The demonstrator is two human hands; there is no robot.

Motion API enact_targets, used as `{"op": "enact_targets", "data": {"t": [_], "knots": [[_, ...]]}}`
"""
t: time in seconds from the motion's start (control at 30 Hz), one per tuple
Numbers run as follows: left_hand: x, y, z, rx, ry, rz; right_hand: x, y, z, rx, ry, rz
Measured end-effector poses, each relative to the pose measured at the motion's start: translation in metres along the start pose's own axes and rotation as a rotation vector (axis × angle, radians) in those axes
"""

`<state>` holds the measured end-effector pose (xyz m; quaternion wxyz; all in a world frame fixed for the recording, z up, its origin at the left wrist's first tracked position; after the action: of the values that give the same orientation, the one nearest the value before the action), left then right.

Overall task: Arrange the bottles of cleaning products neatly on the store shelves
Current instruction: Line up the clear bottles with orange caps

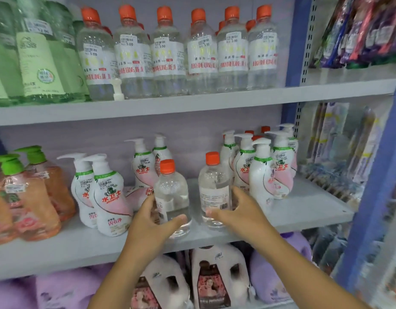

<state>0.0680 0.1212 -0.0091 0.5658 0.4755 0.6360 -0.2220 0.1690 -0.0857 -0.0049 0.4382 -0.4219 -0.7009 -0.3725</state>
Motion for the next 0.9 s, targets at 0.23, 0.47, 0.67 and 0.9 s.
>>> {"op": "enact_targets", "data": {"t": [0.23, 0.47, 0.67, 0.9], "knots": [[-0.114, -0.073, 0.013, -0.134, -0.026, 0.153, 0.077, -0.058, -0.084, 0.031, 0.1, -0.223], [-0.273, -0.08, 0.024, -0.177, -0.052, 0.341, 0.195, -0.075, -0.186, -0.001, 0.114, -0.453], [-0.346, -0.025, 0.048, -0.166, 0.012, 0.42, 0.244, -0.024, -0.24, -0.123, -0.059, -0.491], [-0.334, 0.054, 0.077, -0.115, 0.103, 0.276, 0.229, 0.039, -0.242, -0.083, -0.217, -0.4]]}}
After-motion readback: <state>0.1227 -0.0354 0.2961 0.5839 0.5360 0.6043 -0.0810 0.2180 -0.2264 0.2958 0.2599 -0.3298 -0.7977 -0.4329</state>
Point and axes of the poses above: each hand's wrist, its own y-axis towards the middle knuckle, its own z-axis out of the palm, x = y × z, the point moved 10 cm from there along y, towards the middle knuckle
